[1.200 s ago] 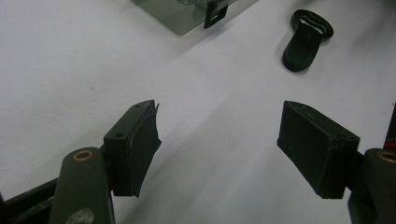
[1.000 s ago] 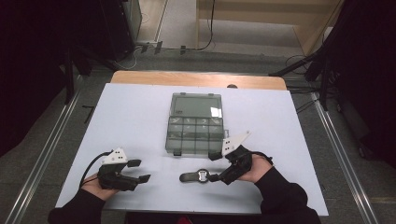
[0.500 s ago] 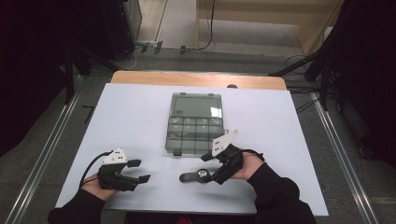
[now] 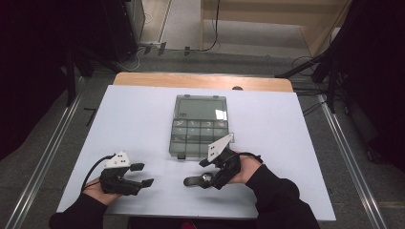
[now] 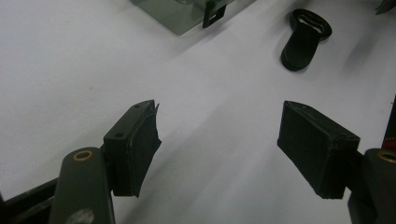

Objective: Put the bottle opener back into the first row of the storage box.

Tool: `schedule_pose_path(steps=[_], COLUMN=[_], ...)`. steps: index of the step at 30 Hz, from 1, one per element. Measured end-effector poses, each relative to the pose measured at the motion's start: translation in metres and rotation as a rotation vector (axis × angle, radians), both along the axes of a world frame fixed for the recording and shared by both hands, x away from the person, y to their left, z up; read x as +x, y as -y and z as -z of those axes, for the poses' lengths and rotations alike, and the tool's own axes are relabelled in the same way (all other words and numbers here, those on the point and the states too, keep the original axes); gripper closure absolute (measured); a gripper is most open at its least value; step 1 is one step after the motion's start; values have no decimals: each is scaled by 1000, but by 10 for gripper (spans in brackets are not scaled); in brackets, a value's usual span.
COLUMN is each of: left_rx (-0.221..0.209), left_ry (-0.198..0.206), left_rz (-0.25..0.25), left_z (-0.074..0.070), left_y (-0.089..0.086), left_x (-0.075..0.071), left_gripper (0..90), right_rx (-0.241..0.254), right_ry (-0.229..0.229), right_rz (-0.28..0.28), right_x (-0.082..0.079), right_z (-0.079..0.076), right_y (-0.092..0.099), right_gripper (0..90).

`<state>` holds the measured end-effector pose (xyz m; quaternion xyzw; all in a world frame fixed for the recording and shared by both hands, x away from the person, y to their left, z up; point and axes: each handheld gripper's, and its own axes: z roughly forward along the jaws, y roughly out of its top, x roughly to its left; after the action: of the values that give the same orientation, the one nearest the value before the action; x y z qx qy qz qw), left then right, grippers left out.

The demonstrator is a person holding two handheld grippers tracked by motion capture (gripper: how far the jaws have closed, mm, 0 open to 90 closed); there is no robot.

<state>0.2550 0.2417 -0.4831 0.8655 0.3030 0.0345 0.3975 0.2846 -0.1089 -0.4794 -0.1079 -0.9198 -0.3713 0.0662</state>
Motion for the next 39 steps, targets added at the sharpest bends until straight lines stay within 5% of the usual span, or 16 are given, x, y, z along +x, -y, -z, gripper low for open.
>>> schedule_pose_path(steps=[11,28,33,39], left_rx=[-3,6,7,7], left_ry=[1,-3,-4,-4], left_rz=[-2,3,3,3], left_z=[0,0,0,0], left_y=[0,0,0,0], left_x=[0,0,0,0], left_gripper=[283,283,283,283], right_rx=[-110,-184,-204,-216], right_ry=[21,95,154,138], right_rz=[-21,-38,-17,-2], right_x=[0,-7,-6,-6], right_z=[13,17,16,15], right_y=[-17,-32,-34,-35], right_gripper=[295,404,526,649])
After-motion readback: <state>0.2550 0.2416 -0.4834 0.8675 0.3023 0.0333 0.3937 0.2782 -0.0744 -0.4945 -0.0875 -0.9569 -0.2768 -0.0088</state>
